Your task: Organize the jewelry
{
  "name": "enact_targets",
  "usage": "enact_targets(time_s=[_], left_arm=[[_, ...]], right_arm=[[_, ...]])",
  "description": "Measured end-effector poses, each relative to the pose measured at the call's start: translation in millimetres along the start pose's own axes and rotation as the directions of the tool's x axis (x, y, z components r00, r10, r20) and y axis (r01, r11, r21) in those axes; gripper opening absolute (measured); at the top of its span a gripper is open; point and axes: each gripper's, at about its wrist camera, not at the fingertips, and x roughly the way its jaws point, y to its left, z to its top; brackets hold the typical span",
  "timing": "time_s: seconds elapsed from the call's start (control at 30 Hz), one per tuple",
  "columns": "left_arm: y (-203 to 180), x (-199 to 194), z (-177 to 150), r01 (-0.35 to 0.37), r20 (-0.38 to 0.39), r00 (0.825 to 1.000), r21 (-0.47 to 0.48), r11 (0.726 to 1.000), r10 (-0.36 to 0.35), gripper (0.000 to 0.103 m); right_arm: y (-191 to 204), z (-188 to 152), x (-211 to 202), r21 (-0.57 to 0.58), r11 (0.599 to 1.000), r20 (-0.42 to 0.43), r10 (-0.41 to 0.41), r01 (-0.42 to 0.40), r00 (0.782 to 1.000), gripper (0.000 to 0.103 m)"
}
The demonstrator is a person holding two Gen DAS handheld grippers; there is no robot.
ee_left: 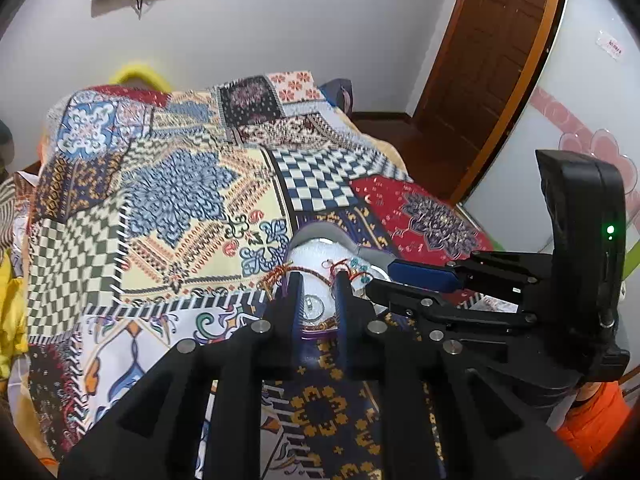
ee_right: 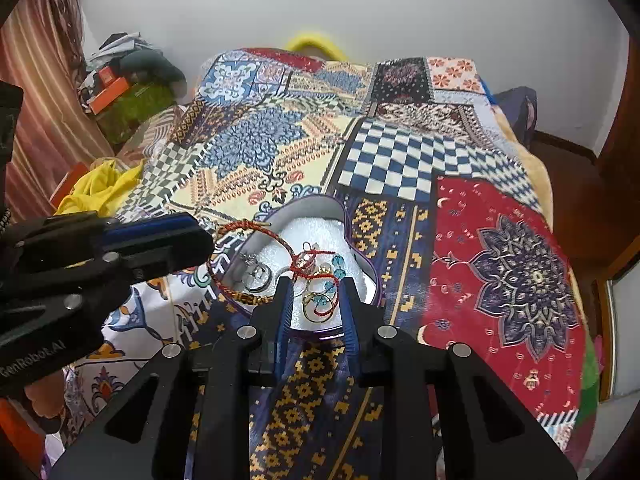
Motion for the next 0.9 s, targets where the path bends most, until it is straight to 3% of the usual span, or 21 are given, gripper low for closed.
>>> enact_targets(time_s=[0.27,0.43,0.6,0.67,0.73,0.8,0.9], left_arm=[[-8.5,-67.3,12.4,-0.016,0.140,0.990,-0.022,1.000,0.019,0.020],[-25.3,-123.9,12.9,-0.066,0.273,0.960,-0.007,0.998,0.066,0.020],[-54.1,-190.8,-0.2,-0.123,0.433,0.896,0.022,0.992,0.101,0.022],[-66.2,-213.4,-11.0,-0.158,0.497,0.859,0.029,0.987,0.123,0.037],[-80.4,-239.1,-26.4,-0.200,0.567,0.811,0.031,0.979,0.148,0.048],[-89.2,-255.1,-37.3,-0.223,0.608,0.777,0.027,0.975,0.161,0.053],[-98.7,-274.3,-51.4,-0.255,0.647,0.739,0.010,0.967,0.188,0.069]], right_arm=[[12.3,8.6,-67.2,-0.001,1.000,0.151,-0.030,0.030,0.988,0.021],[28.2,8.2,-141.0,-0.002,0.999,0.329,-0.044,0.047,0.943,0.021],[54.2,-8.7,-217.6,-0.012,0.997,0.517,-0.062,0.079,0.854,0.021],[64.3,-18.4,-239.8,-0.014,0.996,0.571,-0.067,0.091,0.818,0.021],[74.0,-31.2,-260.3,-0.012,0.994,0.623,-0.075,0.106,0.779,0.022],[84.2,-44.2,-275.9,-0.009,0.992,0.662,-0.087,0.125,0.744,0.025],[96.4,-59.6,-291.3,0.003,0.987,0.705,-0.118,0.163,0.699,0.039]])
